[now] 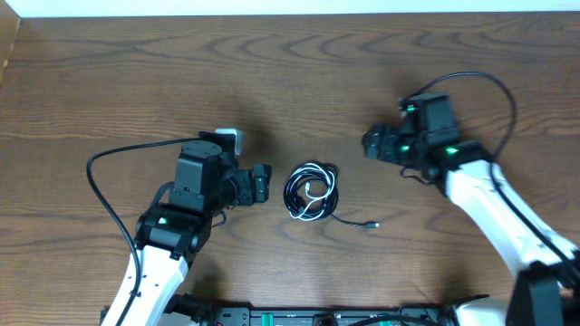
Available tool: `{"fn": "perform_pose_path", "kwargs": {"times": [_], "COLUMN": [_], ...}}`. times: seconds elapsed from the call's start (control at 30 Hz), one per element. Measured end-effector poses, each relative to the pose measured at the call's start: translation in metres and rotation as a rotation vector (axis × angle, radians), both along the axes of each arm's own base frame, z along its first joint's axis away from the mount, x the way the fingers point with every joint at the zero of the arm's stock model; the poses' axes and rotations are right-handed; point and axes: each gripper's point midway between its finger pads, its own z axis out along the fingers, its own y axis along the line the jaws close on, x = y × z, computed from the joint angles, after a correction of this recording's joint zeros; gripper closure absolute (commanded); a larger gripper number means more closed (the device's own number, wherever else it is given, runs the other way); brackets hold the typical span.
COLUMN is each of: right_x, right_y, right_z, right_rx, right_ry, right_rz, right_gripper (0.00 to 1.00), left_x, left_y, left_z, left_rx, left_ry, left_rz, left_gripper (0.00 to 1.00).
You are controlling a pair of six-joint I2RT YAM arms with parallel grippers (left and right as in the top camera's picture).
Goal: Untangle cables
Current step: 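Move both grippers inward toward the black and white cable bundle, then lower the right gripper onto the cable bundle and close on it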
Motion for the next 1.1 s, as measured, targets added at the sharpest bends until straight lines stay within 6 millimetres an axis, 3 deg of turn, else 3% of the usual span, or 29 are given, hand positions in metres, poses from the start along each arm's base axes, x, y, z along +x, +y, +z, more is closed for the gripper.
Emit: {"fn": "perform_pose_path", "kwargs": {"times": [0.13,0.23,0.57,0.83,1.1], "right_x": [-0.009,-0.015,-0.027,-0.024,-0.026], "right_y": [0.038,0.054,0.068,0.085,0.090], "right_z": [-0.013,-0.021,-0.082,-0.081,-0.081], "right_rx": [-0.004,-0.024,-0.102,-0.067,-0.049], "right_ry": [0.014,0.018,0.134,0.113,0.120], "right_rz": [0.052,0.034,-0.078,-0.073,-0.063], "right_gripper": [0.17,0.17,0.34,0.57,0.64], "left_x": [0.001,-0.003,-0.015,-0.015,-0.015], "left_y": [0.004,0.006,0.010,0.010,0.010], "left_z": [-0.004,-0.008,-0.018,-0.018,-0.018], "left_rx": [0.000,0.006,0.018,0.016,0.017], "left_ry": [0.019,0.045,0.110,0.114,0.114], "left_rz": [0.038,0.053,0.068,0.072,0.072], "left_gripper": [0.19,0.19,0.21,0.24,0.24]}}
